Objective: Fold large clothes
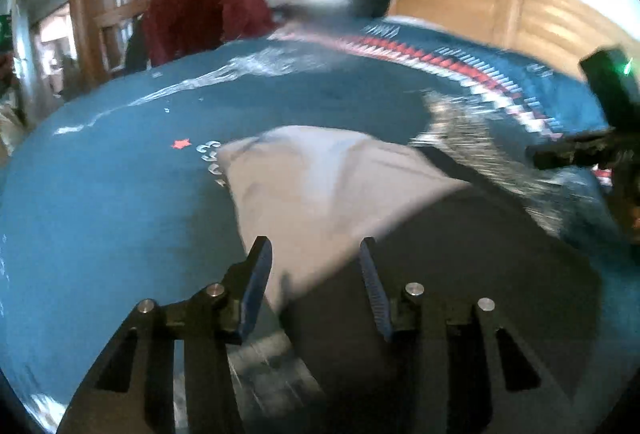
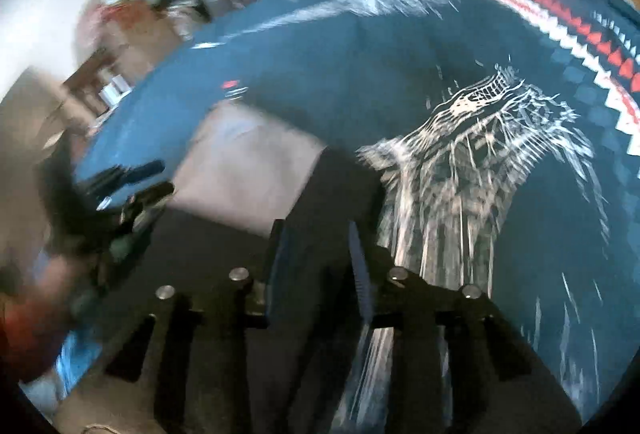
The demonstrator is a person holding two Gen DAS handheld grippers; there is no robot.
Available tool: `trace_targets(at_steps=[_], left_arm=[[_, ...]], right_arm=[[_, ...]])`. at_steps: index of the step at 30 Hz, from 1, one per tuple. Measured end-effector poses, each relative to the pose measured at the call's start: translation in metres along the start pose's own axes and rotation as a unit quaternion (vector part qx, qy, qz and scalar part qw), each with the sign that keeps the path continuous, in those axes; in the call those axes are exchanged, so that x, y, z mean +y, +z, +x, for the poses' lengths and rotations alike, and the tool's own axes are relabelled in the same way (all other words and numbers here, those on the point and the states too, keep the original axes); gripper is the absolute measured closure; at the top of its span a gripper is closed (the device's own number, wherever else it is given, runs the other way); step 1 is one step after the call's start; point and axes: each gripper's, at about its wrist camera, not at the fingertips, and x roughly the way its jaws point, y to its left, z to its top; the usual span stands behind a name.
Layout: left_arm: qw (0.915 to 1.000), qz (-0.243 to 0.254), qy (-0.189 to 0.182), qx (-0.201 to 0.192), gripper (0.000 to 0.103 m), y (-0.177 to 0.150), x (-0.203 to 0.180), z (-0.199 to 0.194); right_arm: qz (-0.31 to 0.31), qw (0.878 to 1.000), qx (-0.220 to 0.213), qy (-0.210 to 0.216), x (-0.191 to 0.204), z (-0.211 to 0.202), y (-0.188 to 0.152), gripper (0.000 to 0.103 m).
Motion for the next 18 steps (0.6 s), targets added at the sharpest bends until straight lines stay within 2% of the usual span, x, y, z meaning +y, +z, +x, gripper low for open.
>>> trace_targets(at_steps=[1,2,3,6,8,10,12,13,15,17,18], left_arm=[[0.9995,0.002,-0.031,0.009,0.056,-0.012,-0.009,0.001],[0.9986,0.011,-0.045,0.027,0.056,-0.017,-0.017,0.012],[0.9984,0.02,-0.04,0.034,0.052,-0.02,-0.028,0.018],[0.9974,0.056,-0.024,0.038,0.052,-0.015,-0.057,0.04],[0.9976,0.048,-0.036,0.036,0.052,-0.011,-0.056,0.041],[0.9979,0.03,-0.048,0.031,0.052,-0.013,-0.049,0.038],[0.9983,0.025,-0.046,0.028,0.052,-0.014,-0.046,0.035],[0.9983,0.029,-0.04,0.029,0.052,-0.014,-0.049,0.035],[0.9984,0.039,-0.028,0.03,0.052,-0.015,-0.055,0.033],[0.9971,0.071,-0.002,0.028,0.056,-0.016,-0.069,0.032],[0.9955,0.089,0.011,0.03,0.056,-0.017,-0.076,0.034]], right_arm=[[-0.002,1.0,0.004,0.01,0.007,-0.008,-0.02,0.06],[-0.003,1.0,0.014,0.009,0.013,-0.006,-0.033,0.06],[-0.004,1.0,0.025,0.0,0.015,-0.002,-0.044,0.06],[0.035,0.997,0.062,-0.02,0.007,0.017,-0.071,0.059],[0.073,0.996,0.056,-0.022,-0.001,0.015,-0.073,0.048],[0.084,0.996,0.032,-0.019,-0.003,0.006,-0.067,0.04],[0.077,0.996,0.032,-0.02,0.0,0.007,-0.064,0.039],[0.066,0.996,0.047,-0.03,0.002,0.016,-0.064,0.041],[0.059,0.995,0.069,-0.036,0.0,0.034,-0.063,0.051],[0.076,0.994,0.058,-0.049,-0.005,0.027,-0.064,0.067],[0.081,0.994,0.051,-0.053,-0.005,0.02,-0.065,0.07]])
